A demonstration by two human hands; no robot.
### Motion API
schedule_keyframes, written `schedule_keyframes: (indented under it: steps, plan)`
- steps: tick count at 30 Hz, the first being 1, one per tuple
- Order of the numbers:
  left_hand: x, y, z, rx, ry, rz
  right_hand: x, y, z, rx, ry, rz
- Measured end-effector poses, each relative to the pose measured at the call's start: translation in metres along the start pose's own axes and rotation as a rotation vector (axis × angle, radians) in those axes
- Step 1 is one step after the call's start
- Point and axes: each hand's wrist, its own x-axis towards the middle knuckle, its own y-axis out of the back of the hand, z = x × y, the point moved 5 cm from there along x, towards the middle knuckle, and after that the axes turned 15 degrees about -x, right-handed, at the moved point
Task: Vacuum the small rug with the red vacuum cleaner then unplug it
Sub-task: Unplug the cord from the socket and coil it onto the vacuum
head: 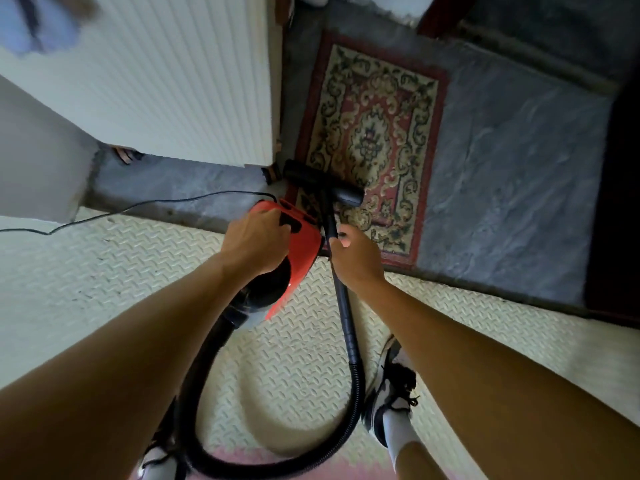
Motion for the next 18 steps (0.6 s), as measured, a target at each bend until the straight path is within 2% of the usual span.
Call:
schedule_keyframes:
  steps: [7, 9, 12, 18]
  plan:
    - [-0.134, 0.150, 0.052, -0.122, 0.006, 0.005, -0.136, 0.113, -0.098, -0.022, 0.142, 0.066]
    - [-0.169, 0.202, 0.059, -0.129, 0.025, 0.072, -0.170, 0.146, -0.135, 0.065, 0.217, 0.115]
    - [-0.230, 0.258, 0.082, -0.185, 0.064, 0.171, -0.225, 0.179, -0.172, 0.135, 0.346, 0.099]
    - [-0.352, 0.306, 0.147, -0.248, 0.104, 0.389, -0.320, 0.249, -0.190, 0.077, 0.656, 0.070]
